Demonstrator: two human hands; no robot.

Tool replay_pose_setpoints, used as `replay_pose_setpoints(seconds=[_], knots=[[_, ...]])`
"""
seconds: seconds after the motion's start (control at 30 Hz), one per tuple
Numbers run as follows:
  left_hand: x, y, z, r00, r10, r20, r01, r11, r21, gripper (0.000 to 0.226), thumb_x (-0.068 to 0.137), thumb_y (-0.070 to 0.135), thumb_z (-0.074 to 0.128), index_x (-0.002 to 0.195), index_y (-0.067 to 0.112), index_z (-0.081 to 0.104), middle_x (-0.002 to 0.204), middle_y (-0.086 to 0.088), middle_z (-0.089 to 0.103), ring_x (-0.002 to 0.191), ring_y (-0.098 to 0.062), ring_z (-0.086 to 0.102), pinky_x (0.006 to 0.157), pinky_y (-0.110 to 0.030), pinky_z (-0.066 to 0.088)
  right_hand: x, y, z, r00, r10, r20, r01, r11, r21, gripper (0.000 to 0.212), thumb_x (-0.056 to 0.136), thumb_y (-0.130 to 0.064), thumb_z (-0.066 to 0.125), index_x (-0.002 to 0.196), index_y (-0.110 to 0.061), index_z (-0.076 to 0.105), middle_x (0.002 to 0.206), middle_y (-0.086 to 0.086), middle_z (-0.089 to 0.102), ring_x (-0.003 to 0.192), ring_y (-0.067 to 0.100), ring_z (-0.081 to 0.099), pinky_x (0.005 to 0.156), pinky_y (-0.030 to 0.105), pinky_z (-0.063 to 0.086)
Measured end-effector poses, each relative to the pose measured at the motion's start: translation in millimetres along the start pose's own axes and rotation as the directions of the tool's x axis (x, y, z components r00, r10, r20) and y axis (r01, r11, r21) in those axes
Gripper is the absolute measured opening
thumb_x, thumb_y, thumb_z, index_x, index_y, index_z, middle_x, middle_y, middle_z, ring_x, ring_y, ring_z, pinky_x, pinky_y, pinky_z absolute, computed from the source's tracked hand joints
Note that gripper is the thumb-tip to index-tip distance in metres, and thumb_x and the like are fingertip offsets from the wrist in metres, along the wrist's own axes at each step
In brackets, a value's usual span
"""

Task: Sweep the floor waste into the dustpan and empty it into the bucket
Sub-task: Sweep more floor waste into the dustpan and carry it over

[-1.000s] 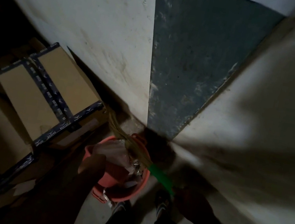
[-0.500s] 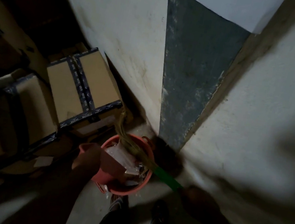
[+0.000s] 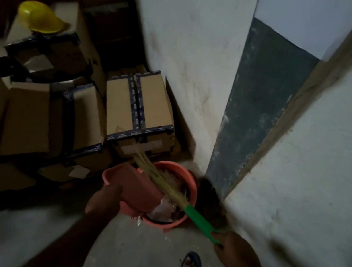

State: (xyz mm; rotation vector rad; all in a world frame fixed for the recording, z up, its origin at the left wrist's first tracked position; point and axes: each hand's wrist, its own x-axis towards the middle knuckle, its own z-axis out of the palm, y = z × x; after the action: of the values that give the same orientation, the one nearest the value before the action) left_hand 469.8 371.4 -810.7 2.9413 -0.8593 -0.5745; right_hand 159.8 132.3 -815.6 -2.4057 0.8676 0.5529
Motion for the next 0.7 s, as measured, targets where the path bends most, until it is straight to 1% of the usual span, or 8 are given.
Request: replay_pose_setpoints(seconds=[0.07, 0.13, 0.2, 0.33, 0.43, 0.6, 0.63, 0.7], knots=[[-21, -18, -5, 1.0, -0.017, 0.008, 0.017, 1.0, 0.005, 0.027, 0.093, 0.025, 0.053, 0.119, 0.019, 0.057, 0.118, -0.006, 0.065, 0.11, -0.026, 0.062, 0.081, -0.034, 0.048, -8, -16, 8, 0.999, -0.005, -0.041, 0.006, 0.999, 0.036, 0.044, 0.095, -0.043, 0.053, 0.138, -0.042, 0.051, 0.137, 0.0, 0.058, 0.121, 0.019, 0.058, 0.098, 0.026, 0.042], [-49, -45, -4, 0.997, -0.06, -0.048, 0.058, 0.997, -0.05, 0.008, 0.092, 0.027, 0.053, 0.098, 0.023, 0.056, 0.107, -0.006, 0.066, 0.101, -0.027, 0.063, 0.073, -0.033, 0.047, -12, -35, 20, 0.998, -0.026, -0.049, 0.029, 0.998, 0.058, 0.043, 0.094, -0.04, 0.057, 0.136, -0.038, 0.056, 0.134, 0.001, 0.061, 0.119, 0.019, 0.059, 0.096, 0.024, 0.042], [-79, -73, 0, 0.986, -0.134, -0.1, 0.117, 0.98, -0.16, 0.009, 0.092, 0.03, 0.054, 0.089, 0.021, 0.054, 0.101, -0.006, 0.067, 0.096, -0.028, 0.064, 0.067, -0.032, 0.046, -19, -58, 32, 0.998, -0.059, -0.036, 0.062, 0.994, 0.09, 0.039, 0.092, -0.036, 0.061, 0.131, -0.032, 0.062, 0.126, 0.001, 0.067, 0.112, 0.017, 0.063, 0.09, 0.022, 0.044], [-156, -133, 11, 0.959, -0.218, -0.182, 0.145, 0.927, -0.345, 0.028, 0.081, 0.017, 0.067, 0.109, 0.02, 0.065, 0.108, -0.007, 0.067, 0.1, -0.029, 0.064, 0.072, -0.033, 0.047, -37, -103, 66, 0.99, -0.112, -0.083, 0.127, 0.971, 0.204, 0.03, 0.082, -0.037, 0.071, 0.113, -0.04, 0.071, 0.112, -0.009, 0.072, 0.101, 0.008, 0.065, 0.085, 0.018, 0.046], [-224, -176, 20, 0.929, -0.312, -0.201, 0.214, 0.894, -0.395, 0.04, 0.076, 0.017, 0.073, 0.114, 0.022, 0.065, 0.108, -0.006, 0.067, 0.1, -0.029, 0.065, 0.072, -0.032, 0.047, -53, -140, 98, 0.978, -0.176, -0.109, 0.199, 0.945, 0.258, 0.032, 0.082, -0.019, 0.076, 0.111, -0.031, 0.073, 0.104, -0.01, 0.071, 0.1, 0.011, 0.067, 0.088, 0.017, 0.046], [-331, -250, 44, 0.829, -0.518, -0.213, 0.353, 0.778, -0.519, 0.034, 0.076, 0.021, 0.075, 0.108, 0.024, 0.065, 0.101, -0.002, 0.068, 0.092, -0.026, 0.066, 0.068, -0.031, 0.047, -71, -212, 146, 0.946, -0.316, -0.071, 0.324, 0.912, 0.25, 0.037, 0.079, -0.006, 0.078, 0.116, -0.01, 0.072, 0.119, -0.003, 0.064, 0.114, 0.017, 0.061, 0.099, 0.026, 0.045], [-352, -265, 50, 0.805, -0.553, -0.213, 0.377, 0.755, -0.536, 0.036, 0.075, 0.022, 0.075, 0.109, 0.025, 0.064, 0.101, -0.001, 0.069, 0.092, -0.025, 0.066, 0.068, -0.031, 0.048, -74, -228, 155, 0.939, -0.34, -0.056, 0.343, 0.91, 0.231, 0.038, 0.079, -0.008, 0.078, 0.116, -0.011, 0.072, 0.117, -0.002, 0.065, 0.107, 0.017, 0.064, 0.093, 0.023, 0.047], [-392, -290, 62, 0.748, -0.634, -0.197, 0.433, 0.691, -0.578, 0.038, 0.073, 0.023, 0.076, 0.109, 0.028, 0.064, 0.102, 0.0, 0.069, 0.095, -0.024, 0.066, 0.07, -0.031, 0.049, -87, -265, 168, 0.918, -0.397, -0.021, 0.394, 0.899, 0.191, 0.038, 0.08, -0.013, 0.078, 0.117, -0.013, 0.072, 0.1, -0.003, 0.068, 0.072, 0.007, 0.066, 0.067, 0.012, 0.048]])
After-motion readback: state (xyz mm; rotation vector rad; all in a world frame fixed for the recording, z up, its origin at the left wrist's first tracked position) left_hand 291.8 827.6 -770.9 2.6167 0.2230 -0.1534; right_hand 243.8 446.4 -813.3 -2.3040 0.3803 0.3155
